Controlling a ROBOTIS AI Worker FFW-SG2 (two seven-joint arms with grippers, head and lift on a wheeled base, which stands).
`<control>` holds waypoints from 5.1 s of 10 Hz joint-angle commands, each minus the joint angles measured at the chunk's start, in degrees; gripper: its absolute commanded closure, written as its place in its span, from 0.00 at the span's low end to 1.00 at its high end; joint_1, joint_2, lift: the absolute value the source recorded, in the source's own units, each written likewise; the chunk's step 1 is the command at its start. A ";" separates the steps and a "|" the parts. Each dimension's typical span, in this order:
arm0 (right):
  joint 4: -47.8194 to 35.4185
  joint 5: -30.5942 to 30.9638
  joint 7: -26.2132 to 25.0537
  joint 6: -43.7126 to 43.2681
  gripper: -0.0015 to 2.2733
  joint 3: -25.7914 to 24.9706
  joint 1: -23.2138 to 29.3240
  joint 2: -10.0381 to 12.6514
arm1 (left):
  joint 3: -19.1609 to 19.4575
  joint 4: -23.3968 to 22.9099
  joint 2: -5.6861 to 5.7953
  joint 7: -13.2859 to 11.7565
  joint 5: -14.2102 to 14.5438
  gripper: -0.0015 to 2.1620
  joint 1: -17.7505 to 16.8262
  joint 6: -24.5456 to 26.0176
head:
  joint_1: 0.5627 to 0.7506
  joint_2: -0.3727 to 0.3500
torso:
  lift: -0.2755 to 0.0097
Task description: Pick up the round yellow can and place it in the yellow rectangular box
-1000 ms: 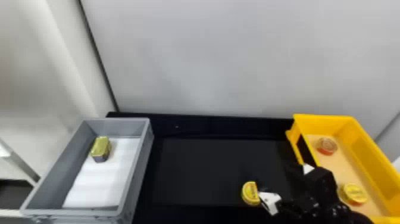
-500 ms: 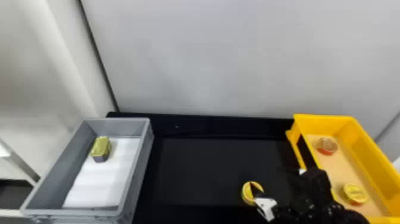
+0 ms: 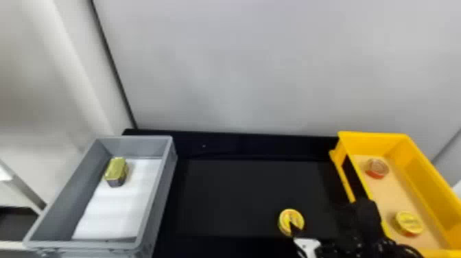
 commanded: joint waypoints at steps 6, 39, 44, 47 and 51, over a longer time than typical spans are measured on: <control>7.92 -1.19 2.28 -0.51 0.00 2.70 -5.12 0.08 | -0.22 -0.03 -0.15 0.00 0.00 0.06 0.09 0.00 | 0.70 0.53 | 0.73; -2.18 -5.59 1.40 4.59 0.32 -4.33 -9.61 -0.18 | -0.22 0.23 -0.15 0.18 -0.18 0.06 0.44 -0.09 | 0.70 0.53 | 0.73; -9.92 -0.05 -1.42 8.73 0.32 -13.29 -10.05 0.08 | -0.31 0.23 -0.15 0.18 -0.18 0.06 0.44 -0.09 | 0.70 0.53 | 0.73; -10.62 3.82 -1.24 8.90 0.32 -20.24 -9.96 0.08 | -0.22 0.14 -0.15 0.18 -0.18 0.06 0.44 -0.09 | 0.70 0.53 | 0.73; -2.10 7.43 0.52 6.26 0.32 -24.54 -9.52 0.08 | -0.05 -0.03 -0.15 0.18 -0.18 0.06 0.61 0.00 | 0.70 0.53 | 0.73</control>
